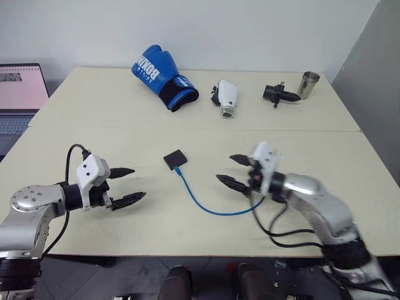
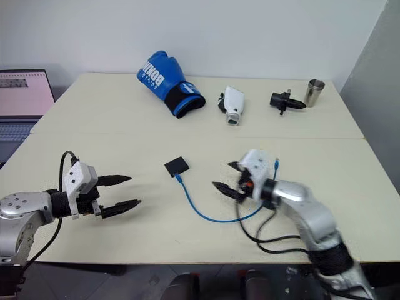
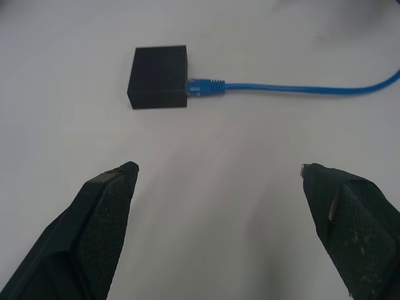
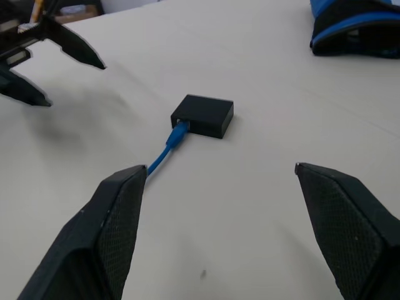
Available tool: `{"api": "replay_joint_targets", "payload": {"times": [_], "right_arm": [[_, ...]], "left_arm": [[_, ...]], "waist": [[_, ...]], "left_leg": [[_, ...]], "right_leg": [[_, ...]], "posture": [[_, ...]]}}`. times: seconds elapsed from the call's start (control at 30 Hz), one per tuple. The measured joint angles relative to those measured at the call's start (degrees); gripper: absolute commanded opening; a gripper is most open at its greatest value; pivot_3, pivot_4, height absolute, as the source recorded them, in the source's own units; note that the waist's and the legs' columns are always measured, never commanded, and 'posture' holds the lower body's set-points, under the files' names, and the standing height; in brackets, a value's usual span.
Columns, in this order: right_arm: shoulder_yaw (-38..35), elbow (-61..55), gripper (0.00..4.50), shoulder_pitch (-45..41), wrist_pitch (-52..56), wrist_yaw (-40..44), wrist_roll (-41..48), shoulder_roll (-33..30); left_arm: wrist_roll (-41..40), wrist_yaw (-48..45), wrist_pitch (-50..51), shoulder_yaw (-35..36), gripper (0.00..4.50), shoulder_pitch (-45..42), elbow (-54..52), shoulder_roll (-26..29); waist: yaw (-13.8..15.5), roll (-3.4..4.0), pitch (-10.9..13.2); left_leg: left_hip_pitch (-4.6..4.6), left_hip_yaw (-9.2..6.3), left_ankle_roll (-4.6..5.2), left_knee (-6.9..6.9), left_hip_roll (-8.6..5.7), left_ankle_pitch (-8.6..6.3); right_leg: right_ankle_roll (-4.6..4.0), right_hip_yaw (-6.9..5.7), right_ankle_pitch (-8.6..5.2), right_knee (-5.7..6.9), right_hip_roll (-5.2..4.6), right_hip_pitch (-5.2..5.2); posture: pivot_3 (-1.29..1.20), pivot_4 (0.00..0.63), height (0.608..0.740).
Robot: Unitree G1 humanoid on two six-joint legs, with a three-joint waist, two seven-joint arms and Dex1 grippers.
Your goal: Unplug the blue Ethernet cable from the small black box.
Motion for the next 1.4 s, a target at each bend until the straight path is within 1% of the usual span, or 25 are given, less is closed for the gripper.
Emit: {"api": "replay_joint_targets", "payload": {"times": [0.07, 0.13, 0.2, 0.33, 0.43, 0.7, 0.73, 0.77, 0.87, 1.03, 1.2, 1.23, 1.4], "right_arm": [[4.61, 4.58, 4.0, -2.7, 0.08, -2.75, -3.74, 5.63], [8.0, 8.86, 4.0, -4.66, 0.07, -4.78, -7.08, 9.31], [9.6, 12.65, 4.0, -5.85, -0.21, -6.35, -9.65, 11.81], [10.45, 19.79, 4.0, -7.62, -1.06, -8.68, -13.32, 15.44], [10.56, 23.72, 4.0, -7.9, -2.44, -9.15, -15.16, 17.05], [9.19, 31.67, 4.0, -10.72, -5.81, -10.46, -17.16, 22.72], [8.93, 32.7, 3.64, -11.32, -6.11, -10.54, -17.3, 23.09], [8.5, 33.57, 3.49, -11.73, -6.4, -10.62, -17.57, 23.42], [7.82, 35.44, 2.63, -12.3, -7.24, -11.08, -18.43, 23.79], [6.76, 36.07, 1.34, -12.33, -7.7, -10.98, -18.88, 24.02], [6.09, 36.17, 0.15, -12.12, -8.34, -9.56, -18.92, 23.58], [6.13, 36.18, 0.06, -12.09, -8.93, -8.94, -19.03, 23.11], [8.03, 34.14, 0.04, -11.07, -13.83, -5.47, -21.45, 17.71]], "left_arm": [[0.13, -0.96, -0.41, -0.13, 4.45, -0.37, 0.18, 0.55], [0.14, -1.16, -0.64, -0.26, 4.45, -0.81, 0.24, 0.62], [0.15, -1.43, -0.74, -0.42, 4.45, -0.85, 0.3, 0.62], [0.17, -1.59, -0.74, -0.49, 4.45, -0.69, 0.24, 0.62], [0.17, -1.47, -0.76, -0.5, 4.45, -0.53, -0.11, 0.62], [0.15, -0.78, -0.78, -0.5, 4.45, -0.29, -0.16, 0.59], [0.16, -0.78, -0.78, -0.51, 4.5, -0.31, -0.16, 0.59], [0.17, -0.78, -0.78, -0.53, 4.5, -0.33, -0.16, 0.59], [0.17, -0.73, -0.78, -0.76, 4.5, -0.45, -0.12, 0.55], [0.19, 0.26, -0.6, -0.98, 4.5, -0.8, -0.03, 0.41], [0.99, 3.16, 4.95, -1.27, 4.5, -1.81, 1.93, 0.36], [0.79, 3.21, 6.13, -1.27, 4.5, -1.89, 2.02, 0.19], [-5.65, 5.11, 17.26, 0.41, 4.5, -4.37, 2.28, -1.81]], "waist": [[0.0, -0.01, -0.01], [0.08, -0.01, -0.01], [0.19, -0.02, -0.01], [0.05, -0.05, -0.03], [-0.01, -0.04, -0.02], [-0.16, -0.04, -0.02], [-0.16, -0.04, -0.02], [-0.16, -0.04, -0.03], [-0.1, -0.04, -0.03], [-0.15, -0.04, -0.03], [-0.24, -0.04, -0.03], [-0.2, -0.04, -0.02], [0.01, -0.07, -0.04]], "left_leg": [[-0.01, -0.01, 0.0, -0.02, 0.02, 0.0], [-0.03, -0.01, 0.0, -0.02, 0.0, 0.0], [-0.03, 0.01, 0.0, -0.02, -0.05, 0.0], [0.0, 0.02, 0.0, -0.01, -0.02, 0.0], [0.0, -0.01, 0.0, -0.04, 0.03, 0.0], [0.01, 0.0, 0.0, -0.07, 0.05, 0.0], [0.0, 0.0, 0.0, -0.07, 0.05, 0.0], [0.0, 0.01, 0.0, -0.07, 0.05, 0.0], [0.0, 0.01, 0.0, -0.07, 0.04, 0.0], [0.01, 0.0, 0.0, -0.07, 0.04, 0.0], [0.0, 0.0, 0.0, -0.07, 0.04, 0.0], [0.0, 0.0, 0.0, -0.07, 0.02, 0.0], [-0.01, -0.02, 0.0, -0.06, 0.0, 0.0]], "right_leg": [[-0.02, 0.0, -0.01, 0.01, 0.02, -0.02], [-0.02, -0.02, -0.01, 0.01, 0.0, -0.02], [-0.02, -0.02, 0.0, 0.0, -0.06, -0.01], [-0.02, -0.01, 0.0, 0.02, -0.04, -0.02], [-0.04, -0.03, -0.01, 0.06, 0.02, -0.06], [-0.04, -0.01, -0.01, 0.1, 0.04, -0.11], [-0.04, -0.01, -0.01, 0.1, 0.04, -0.12], [-0.04, 0.0, -0.01, 0.1, 0.03, -0.12], [-0.04, 0.0, -0.01, 0.09, 0.02, -0.12], [-0.04, 0.0, -0.01, 0.1, 0.02, -0.12], [-0.04, -0.01, -0.01, 0.11, 0.03, -0.12], [-0.04, -0.01, -0.01, 0.11, 0.03, -0.12], [-0.03, -0.04, -0.01, 0.09, -0.01, -0.08]], "posture": [[0.0, 0.15, 0.74], [0.0, 0.15, 0.74], [0.0, 0.15, 0.74], [0.0, 0.15, 0.74], [0.0, 0.15, 0.74], [0.0, 0.15, 0.74], [0.0, 0.15, 0.74], [0.0, 0.15, 0.74], [0.0, 0.15, 0.74], [0.0, 0.15, 0.74], [0.0, 0.15, 0.74], [0.0, 0.15, 0.74], [0.0, 0.15, 0.74]]}}
